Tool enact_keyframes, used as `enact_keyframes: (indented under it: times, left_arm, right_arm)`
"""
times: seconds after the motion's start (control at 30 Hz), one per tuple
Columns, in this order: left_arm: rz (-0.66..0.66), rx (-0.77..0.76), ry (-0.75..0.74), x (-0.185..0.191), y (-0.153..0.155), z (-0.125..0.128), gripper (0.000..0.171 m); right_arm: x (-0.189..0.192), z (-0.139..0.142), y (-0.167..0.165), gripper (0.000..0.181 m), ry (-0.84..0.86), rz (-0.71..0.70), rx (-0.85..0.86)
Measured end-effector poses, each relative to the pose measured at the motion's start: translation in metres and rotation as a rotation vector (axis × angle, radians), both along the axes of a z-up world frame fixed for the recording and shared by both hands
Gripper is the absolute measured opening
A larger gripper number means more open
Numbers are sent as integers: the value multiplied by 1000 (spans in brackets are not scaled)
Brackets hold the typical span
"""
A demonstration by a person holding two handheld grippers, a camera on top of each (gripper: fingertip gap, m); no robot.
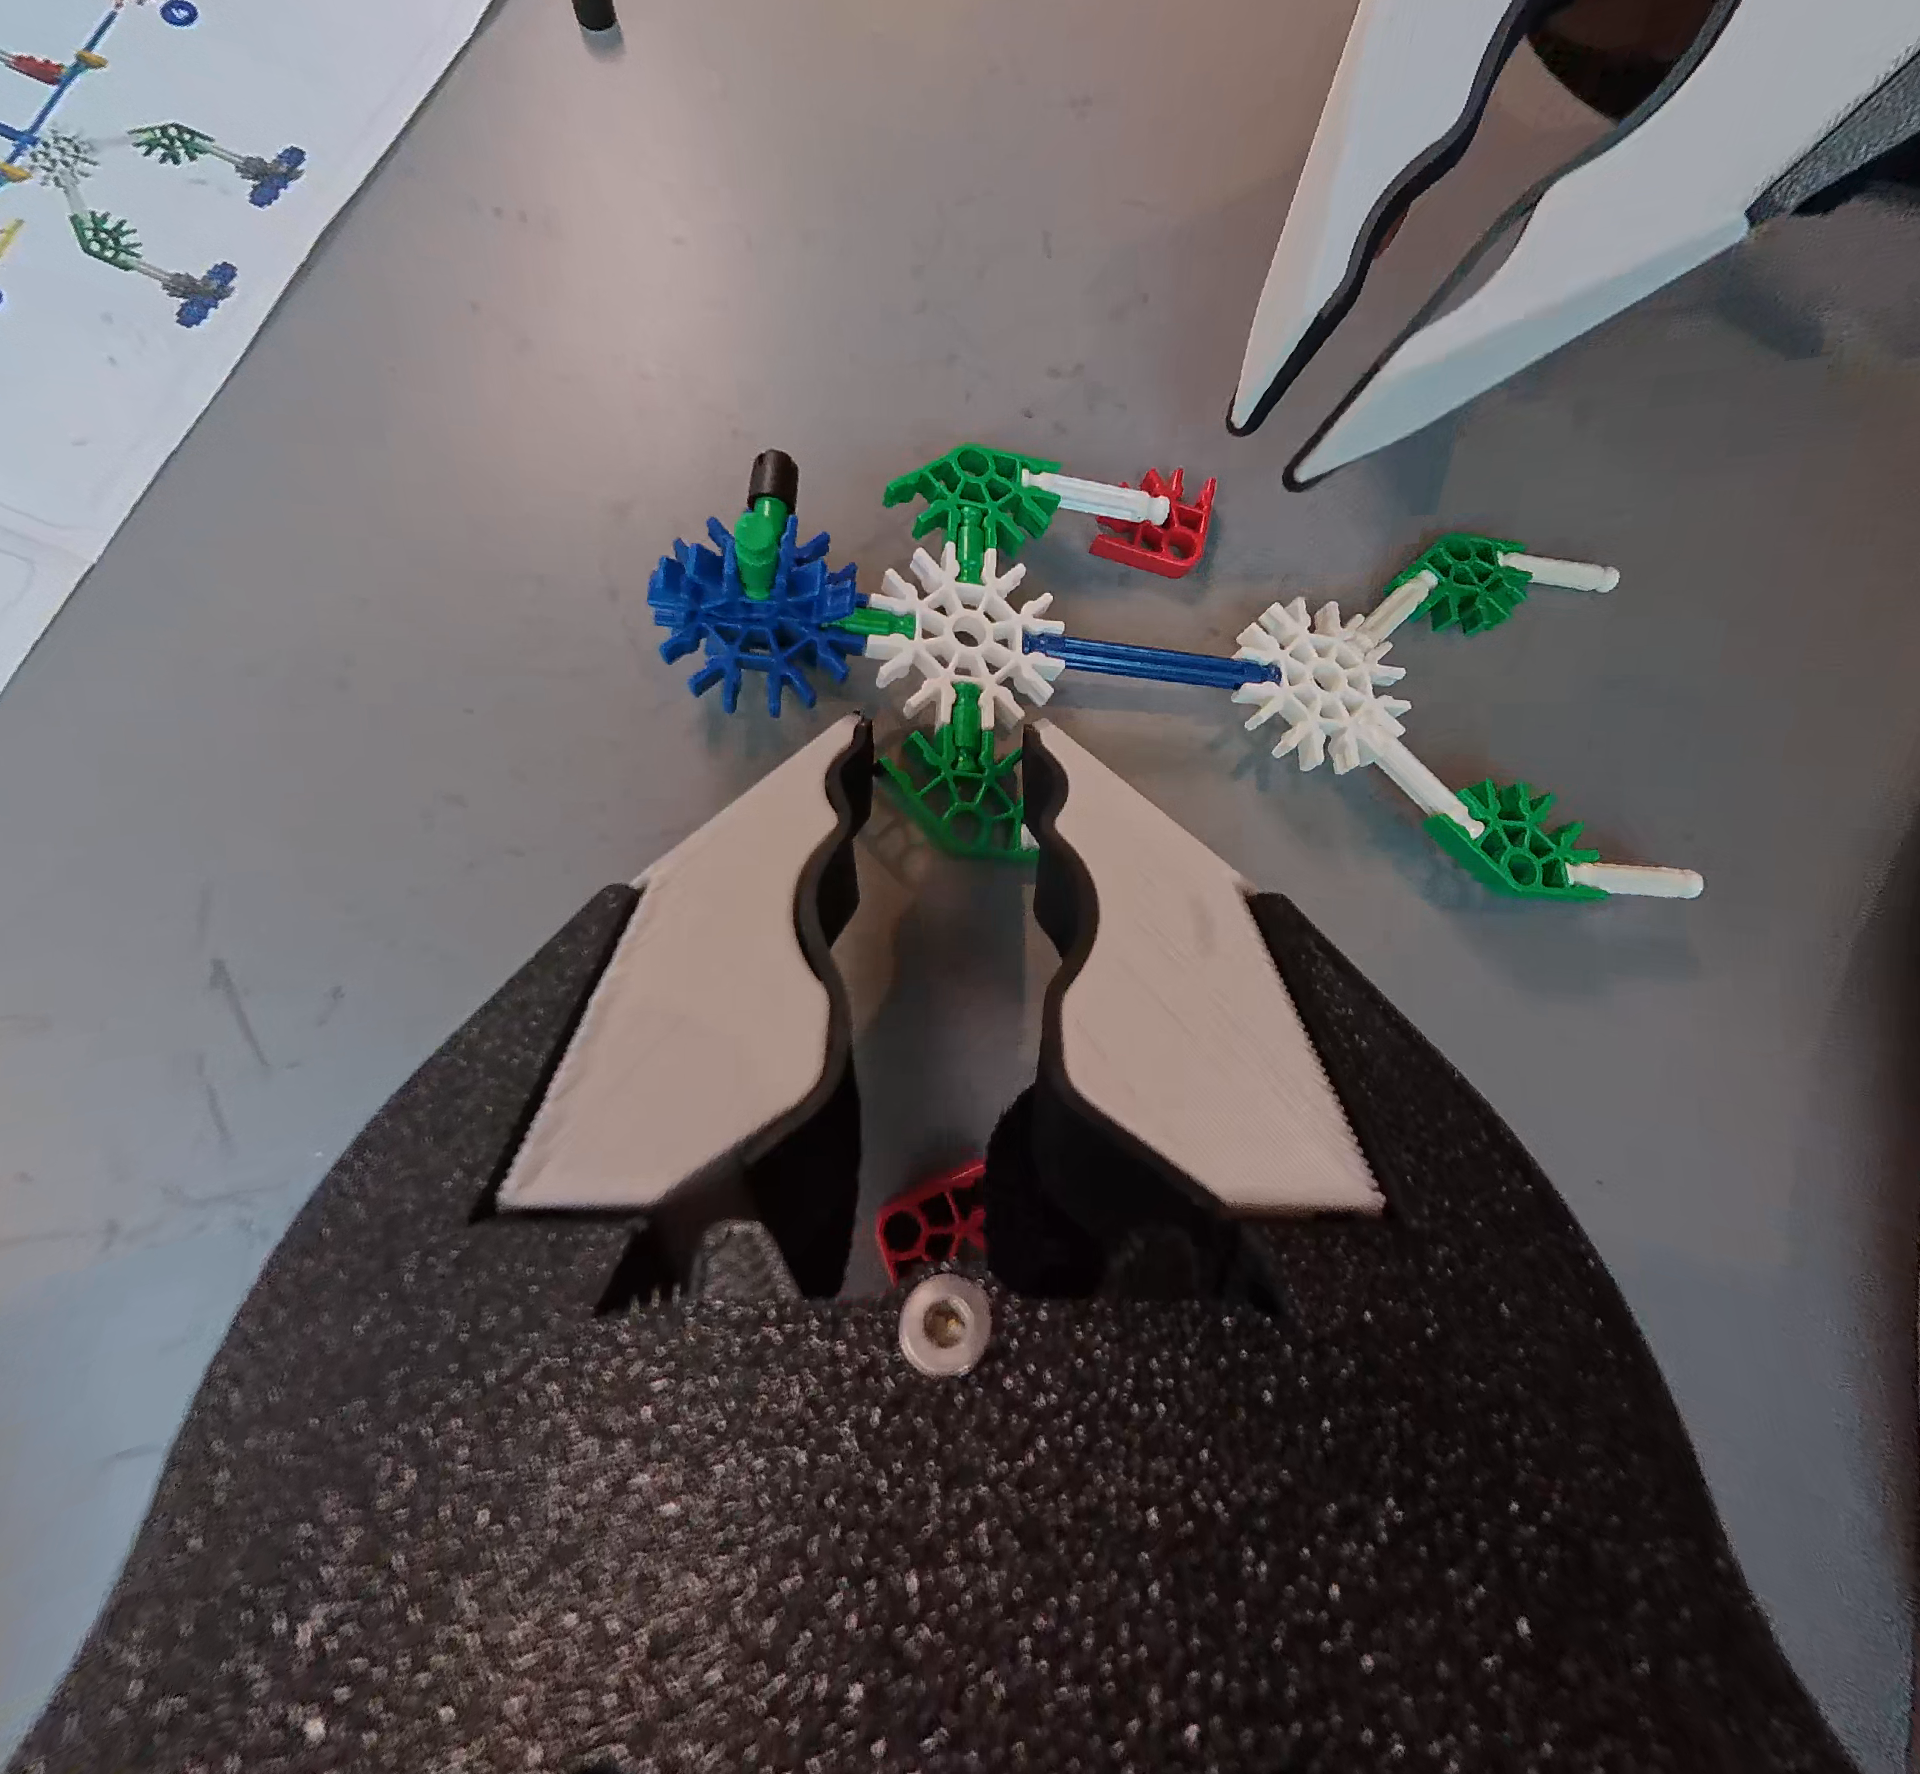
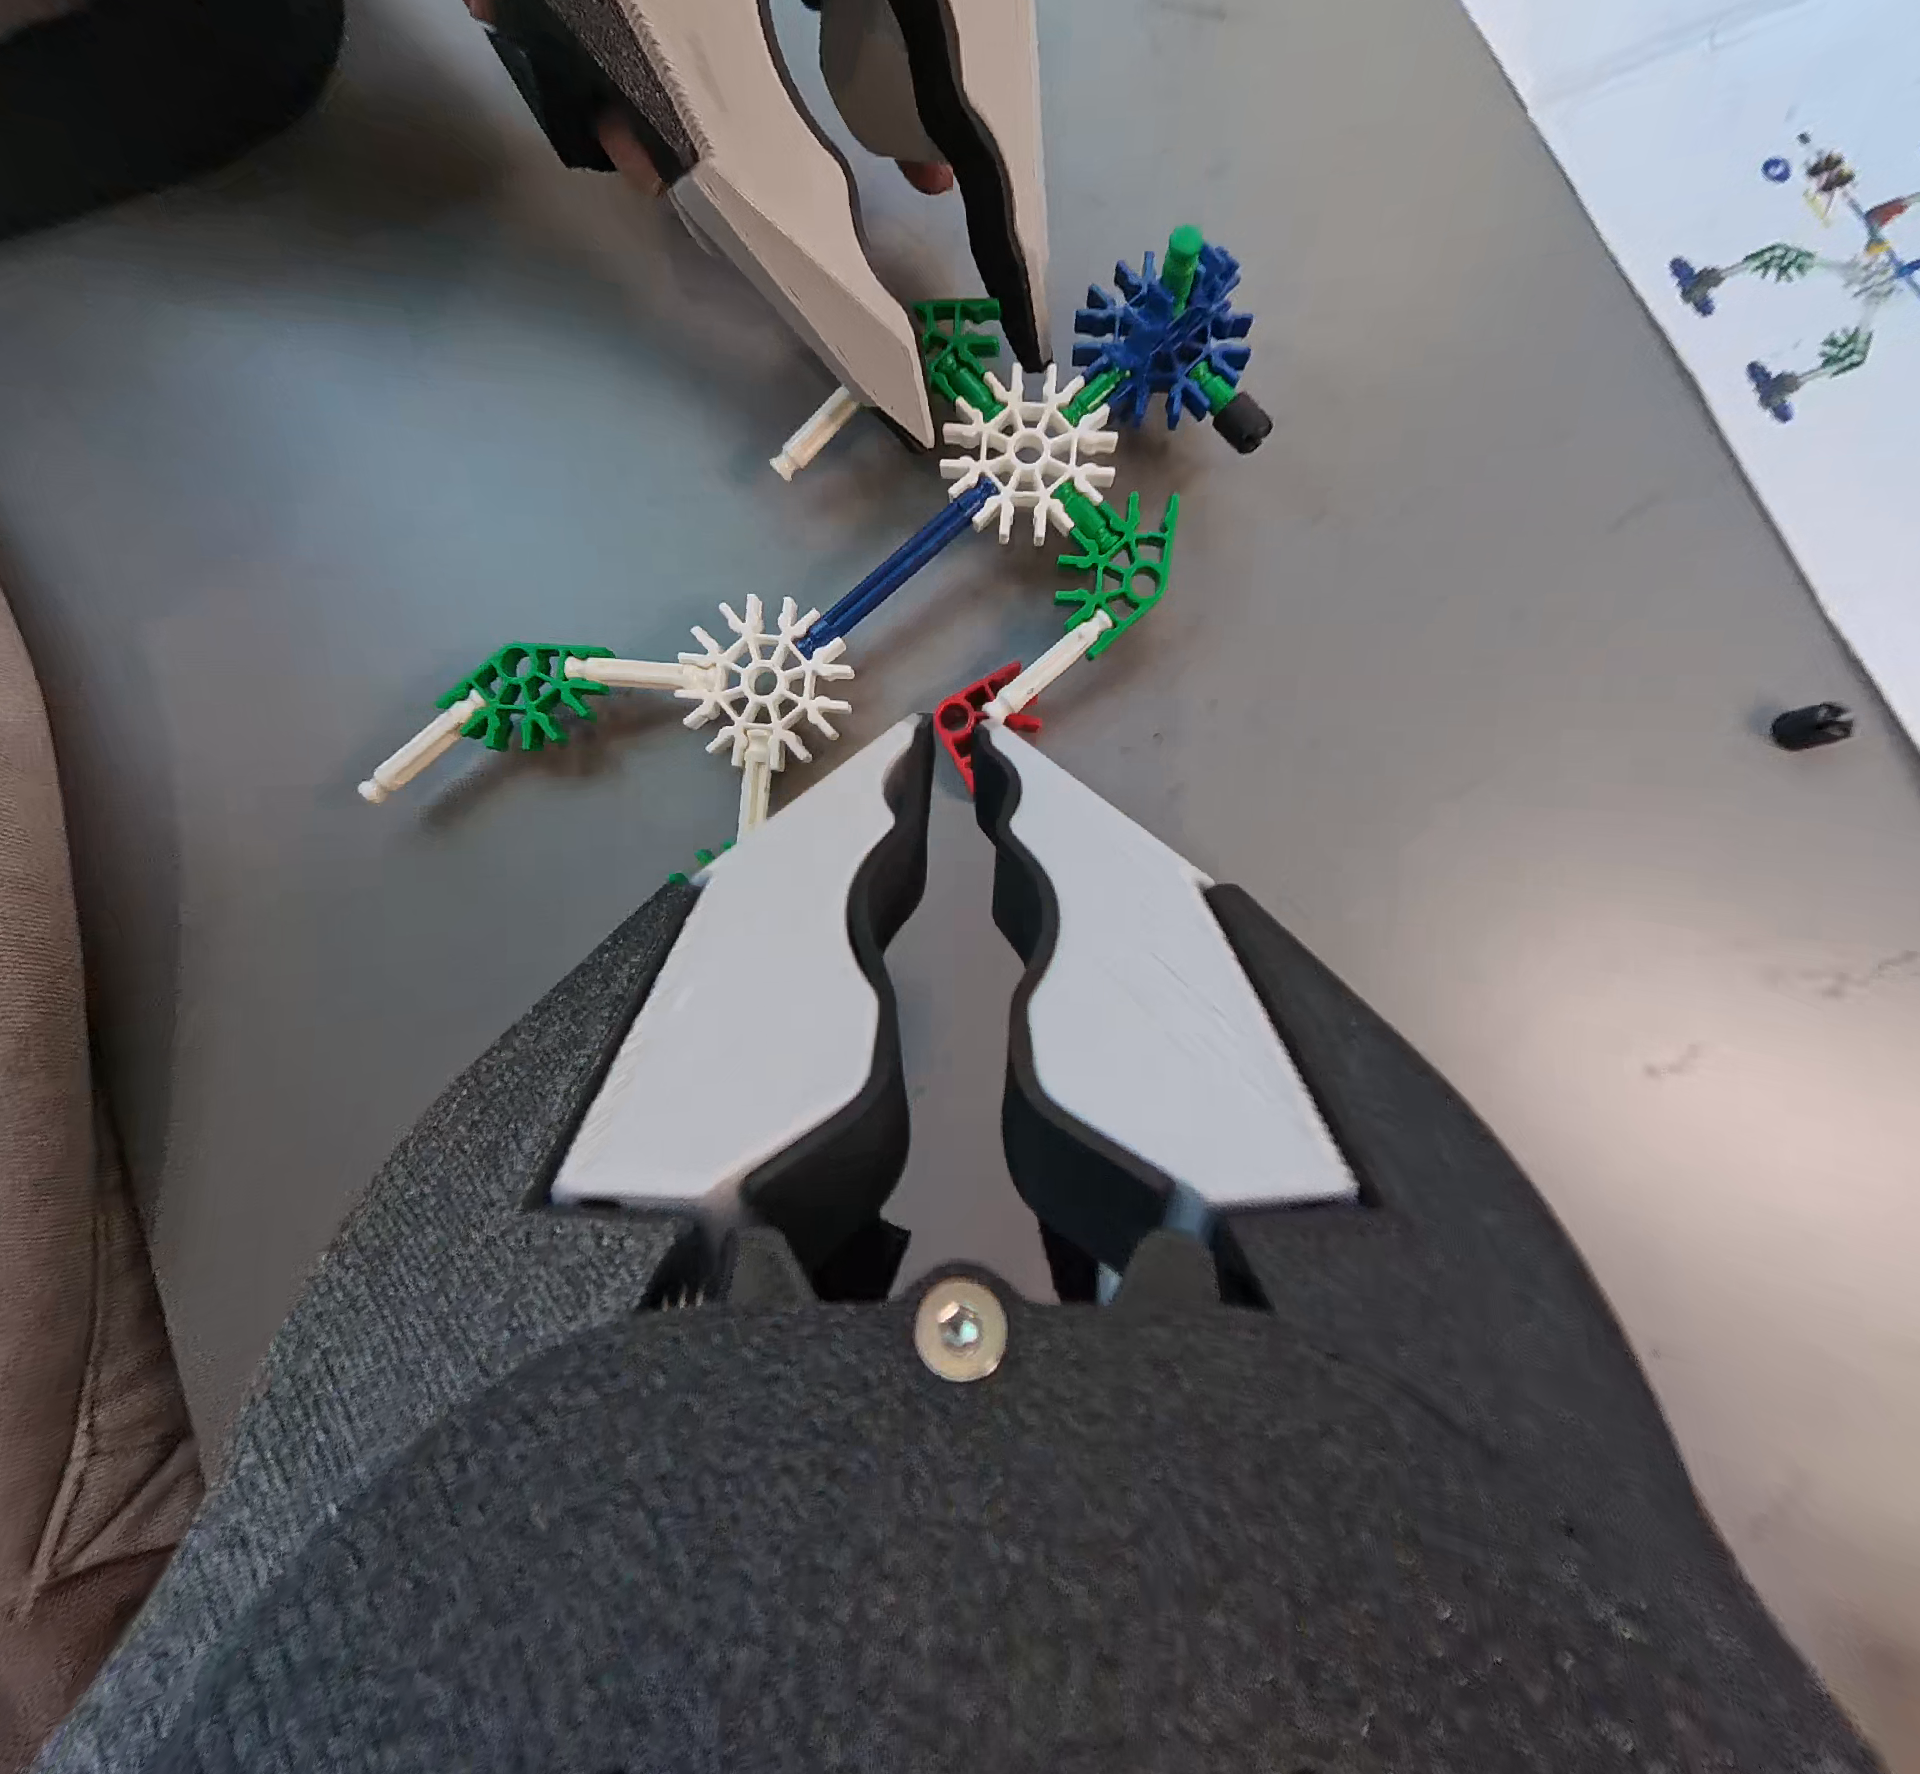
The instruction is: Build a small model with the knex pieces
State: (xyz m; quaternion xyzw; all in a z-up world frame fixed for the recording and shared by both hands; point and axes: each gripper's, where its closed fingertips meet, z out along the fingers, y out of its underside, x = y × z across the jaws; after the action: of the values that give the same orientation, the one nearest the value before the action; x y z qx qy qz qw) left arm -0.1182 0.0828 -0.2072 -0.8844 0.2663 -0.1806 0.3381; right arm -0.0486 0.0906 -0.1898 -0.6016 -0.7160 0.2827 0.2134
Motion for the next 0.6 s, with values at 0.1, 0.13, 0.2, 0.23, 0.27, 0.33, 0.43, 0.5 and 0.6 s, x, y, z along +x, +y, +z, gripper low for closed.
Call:
enact_keyframes:
  times: [0.1,0.13,0.2,0.23,0.27,0.33,0.43,0.5,0.6]
  left_arm:
    - [-20,4,5,-3,4,1,27]
    - [-25,6,-2,-3,5,2,27]
    - [-30,11,-7,-5,7,2,27]
    - [-31,14,-6,-7,7,2,27]
    - [-33,15,-7,-8,7,2,27]
    - [-43,23,-13,-9,6,2,27]
    - [-50,34,-32,-10,6,6,27]
    - [-54,41,-46,-10,6,8,27]
    - [-57,47,-50,-12,5,10,27]
  right_arm:
    - [-7,-1,7,0,-22,45,36]
    - [-8,-4,9,0,-33,51,36]
    - [-10,-9,9,0,-59,65,11]
    - [-8,-12,6,6,-80,77,-7]
    - [-8,-15,6,18,-97,71,-11]
    - [-8,-22,8,29,-111,57,13]
    - [-11,-29,6,29,-101,77,44]
    - [-12,-29,5,18,-92,130,59]
    - [-7,-29,4,15,-104,223,55]
